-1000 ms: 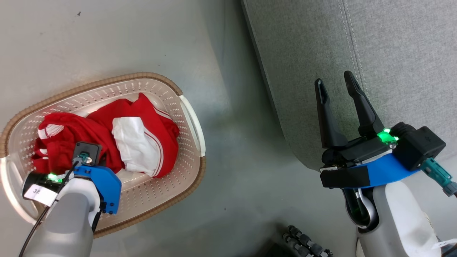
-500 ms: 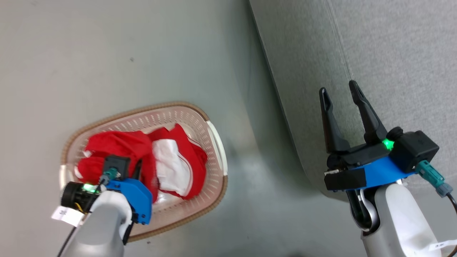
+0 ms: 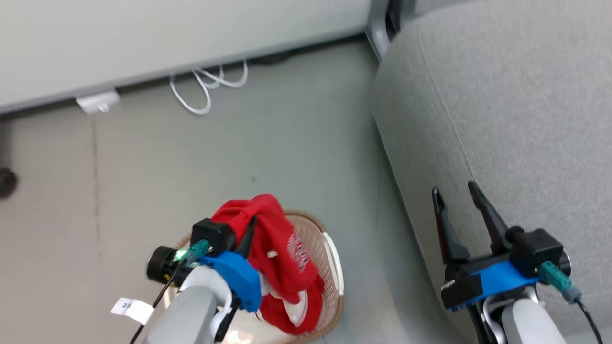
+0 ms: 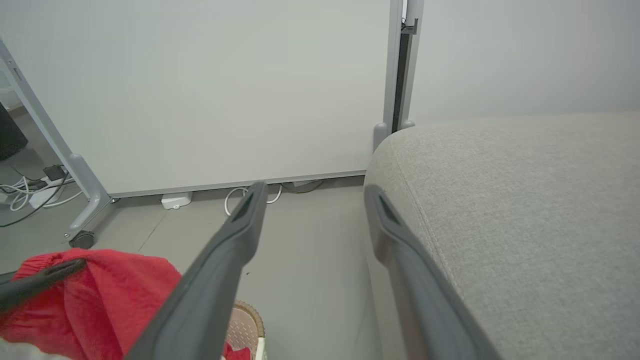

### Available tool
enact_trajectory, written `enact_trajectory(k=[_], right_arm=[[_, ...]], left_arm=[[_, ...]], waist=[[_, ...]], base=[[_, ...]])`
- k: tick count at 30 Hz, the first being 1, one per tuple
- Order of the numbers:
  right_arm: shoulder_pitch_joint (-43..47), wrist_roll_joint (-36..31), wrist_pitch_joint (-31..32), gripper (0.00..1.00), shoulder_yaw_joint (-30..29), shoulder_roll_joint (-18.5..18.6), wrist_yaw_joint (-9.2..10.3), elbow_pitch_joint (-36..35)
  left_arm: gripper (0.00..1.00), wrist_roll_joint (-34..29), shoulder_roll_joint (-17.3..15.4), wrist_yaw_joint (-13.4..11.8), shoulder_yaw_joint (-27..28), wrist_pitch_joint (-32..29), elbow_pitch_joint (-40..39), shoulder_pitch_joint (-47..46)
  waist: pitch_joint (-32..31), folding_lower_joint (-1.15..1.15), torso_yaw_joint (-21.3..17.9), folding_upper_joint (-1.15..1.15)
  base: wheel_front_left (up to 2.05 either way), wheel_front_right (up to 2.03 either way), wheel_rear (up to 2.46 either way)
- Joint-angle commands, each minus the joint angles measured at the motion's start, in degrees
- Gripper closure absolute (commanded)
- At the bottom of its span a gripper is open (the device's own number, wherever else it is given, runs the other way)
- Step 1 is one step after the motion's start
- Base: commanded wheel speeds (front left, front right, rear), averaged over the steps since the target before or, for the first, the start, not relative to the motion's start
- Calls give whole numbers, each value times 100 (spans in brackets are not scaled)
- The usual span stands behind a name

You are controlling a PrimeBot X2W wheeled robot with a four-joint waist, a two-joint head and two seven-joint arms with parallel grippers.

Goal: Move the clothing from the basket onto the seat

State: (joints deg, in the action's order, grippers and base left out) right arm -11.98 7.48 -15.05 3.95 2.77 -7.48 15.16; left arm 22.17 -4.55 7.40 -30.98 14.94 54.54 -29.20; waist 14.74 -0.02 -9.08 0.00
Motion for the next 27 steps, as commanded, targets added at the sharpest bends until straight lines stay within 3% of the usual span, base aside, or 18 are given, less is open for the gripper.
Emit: enact_trajectory(k=[1, 13, 27], right_arm=[[130, -45, -19, 0, -2, 20, -3, 34], [582, -68, 51, 0, 59, 20, -3, 152], [637, -39, 225, 0, 281, 20, -3, 56]], left_arm=[[100, 70, 14, 7, -79, 30, -141, 70], [100, 664, 43, 8, -751, -335, -1454, -435], [100, 1008, 147, 7, -1083, -602, -1929, -1175]], waist=[[-591, 2, 362, 0], [-1242, 2, 657, 0], [-1425, 2, 696, 0]], base=[[0, 0, 0], [0, 0, 0], [0, 0, 0]])
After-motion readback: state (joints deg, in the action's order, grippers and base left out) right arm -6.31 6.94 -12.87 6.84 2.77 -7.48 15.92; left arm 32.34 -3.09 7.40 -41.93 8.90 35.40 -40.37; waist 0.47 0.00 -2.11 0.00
